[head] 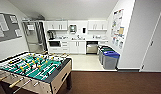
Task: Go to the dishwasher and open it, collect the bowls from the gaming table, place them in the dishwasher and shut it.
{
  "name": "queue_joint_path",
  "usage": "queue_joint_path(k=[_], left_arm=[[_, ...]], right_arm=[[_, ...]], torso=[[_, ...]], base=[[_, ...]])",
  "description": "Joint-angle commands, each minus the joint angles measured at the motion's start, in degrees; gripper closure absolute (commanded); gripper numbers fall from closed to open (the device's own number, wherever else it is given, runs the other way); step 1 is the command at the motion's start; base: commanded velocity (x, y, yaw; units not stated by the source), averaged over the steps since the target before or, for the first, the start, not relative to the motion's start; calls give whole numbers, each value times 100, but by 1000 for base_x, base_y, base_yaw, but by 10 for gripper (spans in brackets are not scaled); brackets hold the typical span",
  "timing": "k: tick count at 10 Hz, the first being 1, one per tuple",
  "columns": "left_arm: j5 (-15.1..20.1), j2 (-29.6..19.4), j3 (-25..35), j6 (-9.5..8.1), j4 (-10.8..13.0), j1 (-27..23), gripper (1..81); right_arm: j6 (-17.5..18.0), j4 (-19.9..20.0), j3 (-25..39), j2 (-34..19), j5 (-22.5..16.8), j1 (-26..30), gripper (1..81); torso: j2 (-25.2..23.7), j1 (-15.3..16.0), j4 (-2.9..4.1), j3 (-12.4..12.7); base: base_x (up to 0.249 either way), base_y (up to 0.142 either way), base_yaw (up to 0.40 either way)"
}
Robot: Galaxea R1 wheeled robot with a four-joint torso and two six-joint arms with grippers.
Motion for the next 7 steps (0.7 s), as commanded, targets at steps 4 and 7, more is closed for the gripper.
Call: queue_joint_path(k=[4,7], left_arm=[[280,-29,-32,6,-5,-276,811],[280,-29,-32,6,-5,-276,811]], right_arm=[[14,-18,-24,-60,-270,211,811],[14,-18,-24,-60,-270,220,811]], torso=[[0,2,0,0],[0,2,0,-2]], base=[[140,0,0],[127,0,0]])
